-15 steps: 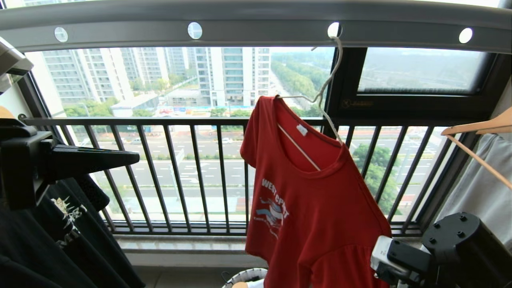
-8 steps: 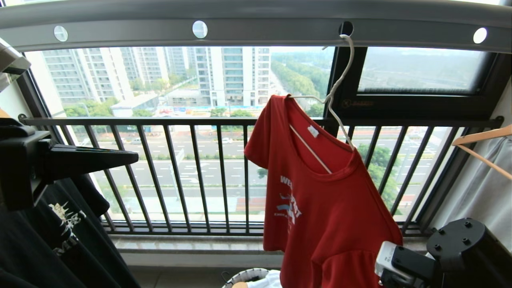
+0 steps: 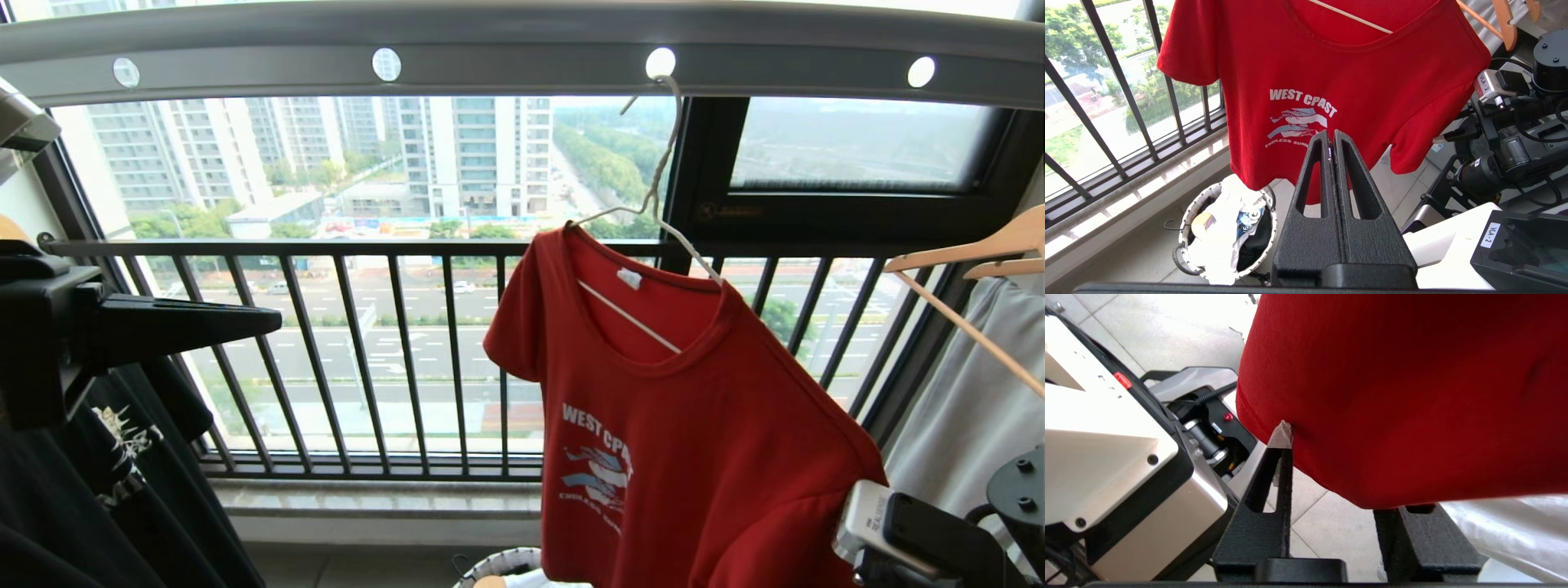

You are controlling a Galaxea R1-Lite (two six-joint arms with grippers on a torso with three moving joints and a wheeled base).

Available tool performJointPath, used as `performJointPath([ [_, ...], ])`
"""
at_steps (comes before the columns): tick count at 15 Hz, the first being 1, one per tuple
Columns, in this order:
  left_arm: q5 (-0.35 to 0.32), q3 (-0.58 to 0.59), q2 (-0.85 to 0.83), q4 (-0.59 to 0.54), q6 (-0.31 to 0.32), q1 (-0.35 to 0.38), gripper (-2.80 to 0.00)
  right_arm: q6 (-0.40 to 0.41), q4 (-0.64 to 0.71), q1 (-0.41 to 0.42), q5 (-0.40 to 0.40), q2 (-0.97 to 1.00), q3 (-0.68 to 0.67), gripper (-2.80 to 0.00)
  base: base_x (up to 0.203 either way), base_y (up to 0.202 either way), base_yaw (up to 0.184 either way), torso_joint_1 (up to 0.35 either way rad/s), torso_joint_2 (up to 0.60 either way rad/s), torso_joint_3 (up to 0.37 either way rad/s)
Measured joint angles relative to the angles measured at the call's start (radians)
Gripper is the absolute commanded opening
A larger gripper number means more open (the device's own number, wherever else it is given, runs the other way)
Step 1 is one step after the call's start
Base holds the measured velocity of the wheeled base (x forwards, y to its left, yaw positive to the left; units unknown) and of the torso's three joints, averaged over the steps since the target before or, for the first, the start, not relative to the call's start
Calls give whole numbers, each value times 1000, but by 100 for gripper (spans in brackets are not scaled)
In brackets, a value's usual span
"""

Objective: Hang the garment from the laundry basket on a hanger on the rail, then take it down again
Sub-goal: Take the clothes off the clothes rack

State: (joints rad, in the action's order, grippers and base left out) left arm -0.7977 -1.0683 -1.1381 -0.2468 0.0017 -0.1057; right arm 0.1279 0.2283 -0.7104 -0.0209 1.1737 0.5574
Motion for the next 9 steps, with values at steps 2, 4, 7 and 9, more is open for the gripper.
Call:
performJointPath([
  [2,0,0,0,-2,0,0,-280,24,43,0,6,-56,1,0,0,0,0,0,0,0],
  [4,-1,0,0,-2,0,0,-280,27,46,-1,8,-136,12,0,0,0,0,0,0,0],
  [7,-2,11,0,-4,1,0,-280,16,46,2,8,-287,39,0,0,0,0,0,0,0],
  [9,-2,30,0,-4,0,-1,-280,-26,27,14,22,-382,57,0,0,0,0,0,0,0],
])
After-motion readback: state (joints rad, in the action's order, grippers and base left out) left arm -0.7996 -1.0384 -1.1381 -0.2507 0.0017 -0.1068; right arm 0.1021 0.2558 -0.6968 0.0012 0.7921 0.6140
